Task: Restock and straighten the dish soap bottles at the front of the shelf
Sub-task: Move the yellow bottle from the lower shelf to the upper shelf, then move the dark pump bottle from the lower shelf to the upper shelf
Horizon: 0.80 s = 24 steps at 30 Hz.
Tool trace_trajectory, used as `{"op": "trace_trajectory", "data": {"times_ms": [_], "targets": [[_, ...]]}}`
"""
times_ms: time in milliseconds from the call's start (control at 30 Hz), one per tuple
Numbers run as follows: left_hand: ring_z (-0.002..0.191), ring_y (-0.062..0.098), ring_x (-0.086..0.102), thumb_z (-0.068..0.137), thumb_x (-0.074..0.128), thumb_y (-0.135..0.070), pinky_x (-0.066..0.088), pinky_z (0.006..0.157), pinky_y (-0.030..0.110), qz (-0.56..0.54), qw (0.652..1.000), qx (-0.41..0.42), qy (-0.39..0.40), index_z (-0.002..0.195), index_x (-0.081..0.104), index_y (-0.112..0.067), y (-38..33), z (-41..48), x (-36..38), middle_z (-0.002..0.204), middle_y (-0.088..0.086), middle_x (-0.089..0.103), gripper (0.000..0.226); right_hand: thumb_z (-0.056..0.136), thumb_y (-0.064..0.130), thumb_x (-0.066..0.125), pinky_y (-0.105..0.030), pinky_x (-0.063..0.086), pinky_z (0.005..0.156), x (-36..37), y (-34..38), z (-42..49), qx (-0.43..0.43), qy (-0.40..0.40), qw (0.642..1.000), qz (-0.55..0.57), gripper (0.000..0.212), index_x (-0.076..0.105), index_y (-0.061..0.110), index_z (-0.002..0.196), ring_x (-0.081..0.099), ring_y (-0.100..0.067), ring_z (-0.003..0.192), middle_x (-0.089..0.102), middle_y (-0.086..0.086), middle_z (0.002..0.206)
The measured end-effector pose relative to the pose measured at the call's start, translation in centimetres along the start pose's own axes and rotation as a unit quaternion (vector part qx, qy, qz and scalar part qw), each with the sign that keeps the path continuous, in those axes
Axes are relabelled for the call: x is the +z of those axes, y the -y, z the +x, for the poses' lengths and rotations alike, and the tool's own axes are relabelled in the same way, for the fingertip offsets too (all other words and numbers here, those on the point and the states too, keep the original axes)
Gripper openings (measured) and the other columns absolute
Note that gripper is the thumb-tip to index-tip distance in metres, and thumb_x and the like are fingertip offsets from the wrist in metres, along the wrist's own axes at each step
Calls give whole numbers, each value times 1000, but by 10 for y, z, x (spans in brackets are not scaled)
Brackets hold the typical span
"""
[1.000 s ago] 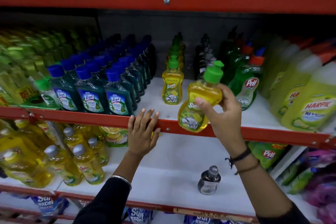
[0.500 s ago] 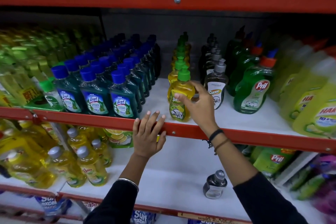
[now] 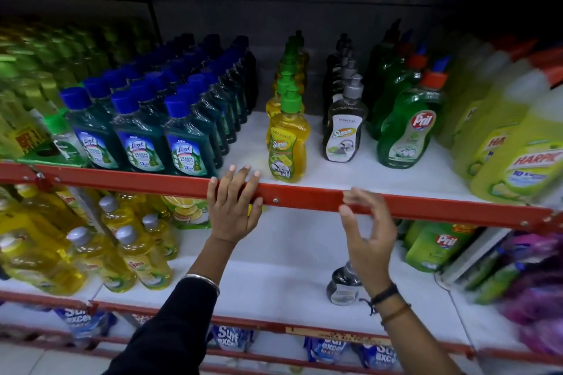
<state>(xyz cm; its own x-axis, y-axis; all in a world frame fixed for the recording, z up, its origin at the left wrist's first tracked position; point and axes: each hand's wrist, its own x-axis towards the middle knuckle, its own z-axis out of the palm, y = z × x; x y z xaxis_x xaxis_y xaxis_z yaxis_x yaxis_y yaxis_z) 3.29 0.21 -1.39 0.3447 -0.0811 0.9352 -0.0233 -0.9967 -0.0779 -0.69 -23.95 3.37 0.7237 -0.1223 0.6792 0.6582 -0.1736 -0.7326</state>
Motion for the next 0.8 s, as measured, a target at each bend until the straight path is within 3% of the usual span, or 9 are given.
{"op": "trace_trajectory", "data": {"times_ms": [167, 233, 300, 367, 433, 500, 567, 633, 800], "targets": [[133, 25, 33, 96, 30, -39, 8, 118, 40, -4, 1000, -8, -4, 135, 41, -20, -1, -2, 2, 133, 4, 47, 44, 82, 44, 62, -30, 44, 96, -43, -65, -67, 138, 92, 985, -51, 43, 55, 18, 115, 56, -13, 110, 58, 5, 118], [133, 25, 33, 96, 30, -38, 8, 118, 40, -7, 1000, -9, -5, 135, 41, -19, -2, -2, 3, 132, 4, 47, 44, 78, 33, 68, -31, 38, 103, -52, -92, -85, 218, 138, 964, -70, 58, 42, 23, 129, 48, -15, 120, 45, 13, 132], [133, 24, 31, 96, 30, -38, 8, 118, 40, -2, 1000, -6, -5, 135, 39, -19, -1, -2, 3, 133, 5, 45, 45, 76, 14, 74, -38, 34, 108, -58, -117, -99, 288, 186, 934, -97, 74, 31, 25, 136, 40, -19, 127, 37, 8, 137], [134, 24, 30, 96, 30, -38, 7, 118, 40, -1, 1000, -6, -7, 135, 39, -18, -1, -3, 3, 133, 5, 44, 45, 76, 7, 73, -43, 34, 111, -61, -132, -108, 333, 224, 912, -89, 77, 30, 26, 137, 39, -22, 129, 39, -1, 138], [134, 24, 29, 96, 30, -38, 7, 118, 40, -1, 1000, -5, -8, 135, 38, -18, 0, -3, 3, 133, 6, 43, 45, 75, 12, 72, -37, 40, 108, -62, -135, -111, 348, 238, 905, -64, 65, 38, 24, 130, 48, -23, 122, 50, -7, 131], [134, 24, 29, 96, 30, -38, 7, 118, 40, 2, 1000, -3, -7, 135, 38, -17, 0, -3, 3, 133, 6, 43, 45, 70, 20, 70, -13, 44, 92, -62, -135, -106, 344, 240, 904, -78, 53, 48, 20, 118, 57, -26, 111, 61, -7, 115], [134, 24, 28, 96, 30, -38, 6, 118, 40, 1, 1000, -3, -3, 135, 38, -17, 1, -3, 3, 133, 7, 43, 45, 71, 5, 70, 1, 38, 79, -64, -136, -101, 330, 256, 901, -116, 44, 53, 21, 109, 60, -30, 107, 64, -4, 106], [134, 24, 28, 96, 30, -38, 6, 118, 40, 4, 1000, -3, 0, 135, 39, -16, 0, -2, 3, 133, 7, 43, 45, 71, -3, 70, 3, 36, 77, -68, -133, -95, 312, 282, 897, -139, 46, 55, 23, 106, 61, -27, 107, 65, 0, 105], [135, 25, 28, 96, 30, -38, 7, 118, 41, 10, 1000, -6, 9, 135, 38, -17, 0, -2, 1, 133, 6, 43, 46, 67, 22, 82, -10, 42, 75, -78, -93, -69, 270, 282, 910, -136, 44, 60, 30, 105, 61, 1, 91, 69, 10, 100]]}}
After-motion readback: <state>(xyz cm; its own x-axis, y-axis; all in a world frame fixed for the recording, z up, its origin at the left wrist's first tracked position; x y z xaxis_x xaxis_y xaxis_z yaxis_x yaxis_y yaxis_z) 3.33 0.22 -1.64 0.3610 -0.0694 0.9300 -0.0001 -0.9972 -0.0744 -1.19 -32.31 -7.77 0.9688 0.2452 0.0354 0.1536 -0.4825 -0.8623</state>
